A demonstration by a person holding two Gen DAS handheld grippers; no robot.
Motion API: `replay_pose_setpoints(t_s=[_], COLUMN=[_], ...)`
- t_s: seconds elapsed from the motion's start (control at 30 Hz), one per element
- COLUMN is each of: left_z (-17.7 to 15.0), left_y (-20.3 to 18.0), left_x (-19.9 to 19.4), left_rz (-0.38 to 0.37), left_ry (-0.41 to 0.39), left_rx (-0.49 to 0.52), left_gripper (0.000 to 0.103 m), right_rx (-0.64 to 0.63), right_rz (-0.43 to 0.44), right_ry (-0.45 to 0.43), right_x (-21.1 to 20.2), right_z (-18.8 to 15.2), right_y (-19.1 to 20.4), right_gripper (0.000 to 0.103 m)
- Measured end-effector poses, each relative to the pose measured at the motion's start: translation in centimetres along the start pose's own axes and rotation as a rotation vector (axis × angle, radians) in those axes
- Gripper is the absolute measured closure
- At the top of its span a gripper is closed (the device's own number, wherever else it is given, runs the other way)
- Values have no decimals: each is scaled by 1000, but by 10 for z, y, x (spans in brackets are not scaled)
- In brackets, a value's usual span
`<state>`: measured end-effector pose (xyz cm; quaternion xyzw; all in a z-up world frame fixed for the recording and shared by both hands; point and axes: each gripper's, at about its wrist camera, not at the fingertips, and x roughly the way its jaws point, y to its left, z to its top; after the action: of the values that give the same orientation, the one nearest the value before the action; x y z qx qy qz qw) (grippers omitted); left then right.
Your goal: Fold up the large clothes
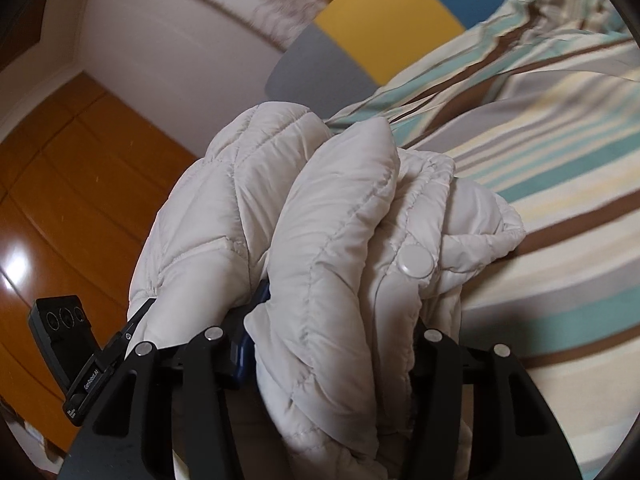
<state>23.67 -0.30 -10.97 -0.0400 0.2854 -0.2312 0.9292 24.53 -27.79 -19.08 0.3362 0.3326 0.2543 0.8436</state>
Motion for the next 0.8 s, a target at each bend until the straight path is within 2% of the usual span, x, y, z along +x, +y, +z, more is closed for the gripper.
replay_pose_setpoints(t_s=[0.2, 0.3, 0.33, 0.4, 0.5, 0.67, 0.8], left_z=[-21, -37, -45, -57, -67, -73, -75], left_y=[56, 78, 87, 95, 91, 73, 68], left_x=[-26, -24, -21, -19, -20, -8, -4], left_rz=[82, 120, 134, 151, 179, 206, 258], left_ry=[-5, 43, 74, 85, 63, 73, 89], left_rx=[-54, -91, -123, -162, -144, -79, -68], left_gripper=[55, 49, 45, 39, 31, 25, 24], right_rx=[-79, -153, -169, -183, -199, -260, -239], right_rz=[17, -49, -70, -117, -191, -400, -461], right_ry=[60, 71, 69, 58, 29, -14, 7], right_x=[54, 70, 72, 71, 69, 60, 54], right_z=[-15, -20, -20, -26, -33, -54, -55], right_y=[36, 46, 46, 46, 44, 34, 30], right_gripper=[50, 50, 48, 45, 43, 34, 31])
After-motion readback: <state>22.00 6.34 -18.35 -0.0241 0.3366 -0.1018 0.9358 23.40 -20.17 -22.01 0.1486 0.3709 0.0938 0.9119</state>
